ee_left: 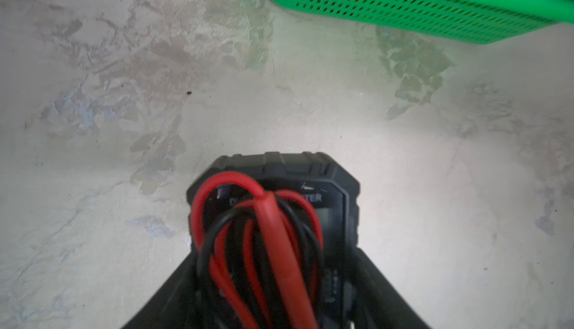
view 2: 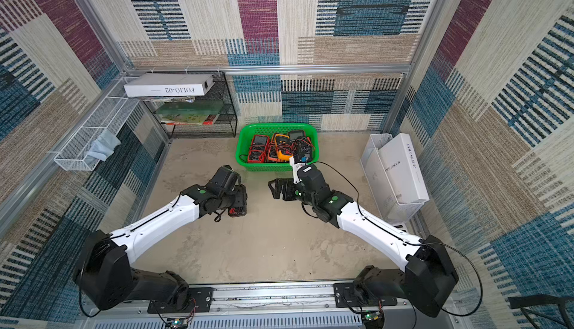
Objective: Put the multimeter into the basket
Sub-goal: Place the multimeter in the basket.
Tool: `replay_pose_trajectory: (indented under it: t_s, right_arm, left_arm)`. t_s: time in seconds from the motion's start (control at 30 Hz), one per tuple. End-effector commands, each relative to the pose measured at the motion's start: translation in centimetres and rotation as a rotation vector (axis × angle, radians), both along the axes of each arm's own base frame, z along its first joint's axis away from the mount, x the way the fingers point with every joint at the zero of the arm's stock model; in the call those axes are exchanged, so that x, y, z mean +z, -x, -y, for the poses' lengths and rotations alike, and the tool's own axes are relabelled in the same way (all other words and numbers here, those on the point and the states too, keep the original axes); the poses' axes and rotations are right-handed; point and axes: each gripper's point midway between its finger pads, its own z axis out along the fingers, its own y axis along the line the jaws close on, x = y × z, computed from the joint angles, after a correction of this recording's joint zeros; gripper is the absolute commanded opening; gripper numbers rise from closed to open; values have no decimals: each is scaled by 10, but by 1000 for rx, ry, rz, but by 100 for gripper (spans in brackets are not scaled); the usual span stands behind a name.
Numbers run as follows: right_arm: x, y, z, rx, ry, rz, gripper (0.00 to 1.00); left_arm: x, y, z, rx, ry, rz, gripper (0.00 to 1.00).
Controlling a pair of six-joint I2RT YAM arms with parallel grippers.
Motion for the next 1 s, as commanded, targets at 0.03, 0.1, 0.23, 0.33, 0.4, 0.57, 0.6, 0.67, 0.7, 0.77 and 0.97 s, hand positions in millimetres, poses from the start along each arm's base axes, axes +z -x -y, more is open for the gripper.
replay_pose_trajectory:
  t_s: [0.03,0.1,0.23,0.33,0.4,0.57,0.6,0.67,0.7,0.77,0.97]
  right_arm:
    - [29,-4,-2,13,-49,83,100]
    - [34,-5,0,9,-56,94,100]
    - [39,-6,2,6,-65,106,100]
    - [41,-6,4,2,-70,110,100]
    - [42,-6,5,-3,-72,115,100]
    - [48,-5,9,-9,-77,131,100]
    - [49,-5,9,-9,-79,136,100]
    - [51,-5,11,-14,-81,148,99]
    - [52,-4,12,-15,-83,156,99]
    - [55,-2,15,-19,-88,172,100]
    - [51,3,25,-37,-72,180,99]
  left_arm:
    - [19,-16,4,-35,-33,53,31]
    - [29,-24,7,-44,-39,79,31]
    - [47,-42,13,-58,-63,131,31]
    - [61,-57,16,-65,-83,171,31]
    - [69,-67,20,-73,-93,198,31]
    - [87,-94,28,-92,-118,248,31]
    - [89,-100,29,-92,-124,257,31]
    - [94,-110,32,-98,-133,275,31]
    - [95,-115,33,-99,-138,284,31]
    - [97,-125,35,-100,-143,295,31]
    - [103,-153,41,-104,-139,322,31]
